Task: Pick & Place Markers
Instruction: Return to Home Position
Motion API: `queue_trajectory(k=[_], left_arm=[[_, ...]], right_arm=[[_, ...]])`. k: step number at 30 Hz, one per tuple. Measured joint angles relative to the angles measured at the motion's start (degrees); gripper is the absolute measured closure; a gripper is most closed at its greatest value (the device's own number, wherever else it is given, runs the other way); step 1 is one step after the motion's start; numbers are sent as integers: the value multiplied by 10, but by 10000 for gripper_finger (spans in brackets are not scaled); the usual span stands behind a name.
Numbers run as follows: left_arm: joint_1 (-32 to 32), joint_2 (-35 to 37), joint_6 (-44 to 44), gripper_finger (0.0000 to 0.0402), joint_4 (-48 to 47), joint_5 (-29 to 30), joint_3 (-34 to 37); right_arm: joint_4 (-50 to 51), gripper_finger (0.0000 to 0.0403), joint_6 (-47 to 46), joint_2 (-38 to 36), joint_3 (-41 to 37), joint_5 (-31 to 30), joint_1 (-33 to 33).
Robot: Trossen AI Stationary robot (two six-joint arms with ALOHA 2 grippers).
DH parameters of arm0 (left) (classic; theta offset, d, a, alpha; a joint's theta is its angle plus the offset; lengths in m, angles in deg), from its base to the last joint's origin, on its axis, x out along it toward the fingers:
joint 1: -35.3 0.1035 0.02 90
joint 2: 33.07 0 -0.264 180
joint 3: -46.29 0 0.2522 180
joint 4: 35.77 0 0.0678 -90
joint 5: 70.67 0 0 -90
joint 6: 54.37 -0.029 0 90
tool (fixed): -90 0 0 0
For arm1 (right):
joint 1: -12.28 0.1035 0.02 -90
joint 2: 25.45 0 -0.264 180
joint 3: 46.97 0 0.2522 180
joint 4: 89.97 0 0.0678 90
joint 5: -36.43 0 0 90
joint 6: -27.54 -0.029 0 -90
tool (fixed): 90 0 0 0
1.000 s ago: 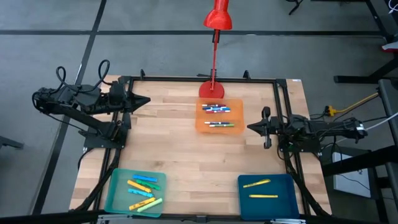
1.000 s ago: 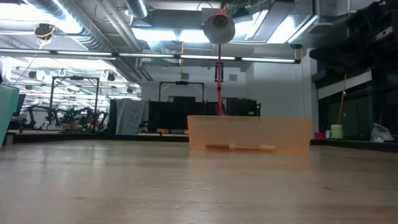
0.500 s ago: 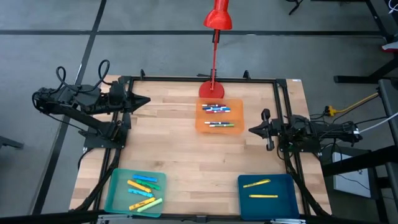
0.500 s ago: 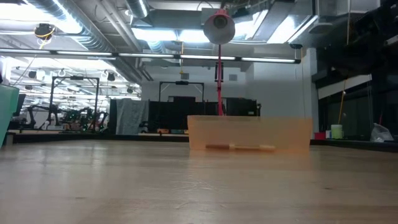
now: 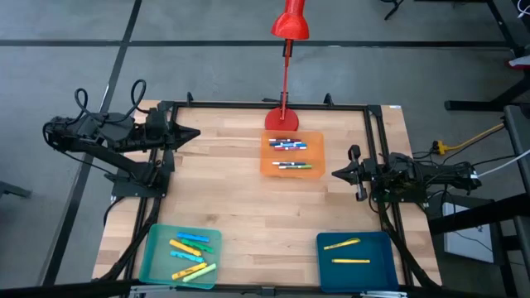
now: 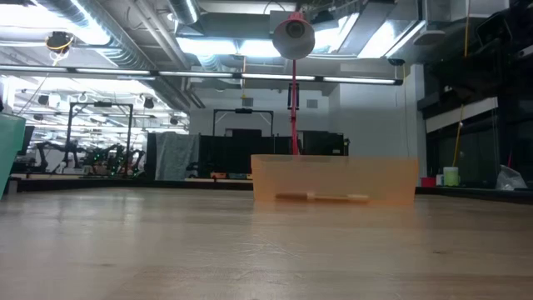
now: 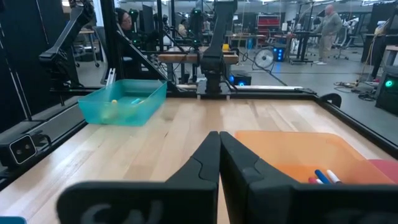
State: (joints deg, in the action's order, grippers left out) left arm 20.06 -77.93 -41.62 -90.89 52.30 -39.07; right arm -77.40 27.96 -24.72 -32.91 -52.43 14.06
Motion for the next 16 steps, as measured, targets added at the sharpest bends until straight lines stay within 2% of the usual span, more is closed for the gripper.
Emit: queue_trajectory(k=[16], left_arm=[[0,0,0,398,0,0,0]], right_arm=[[0,395,-2,7,0,0,0]])
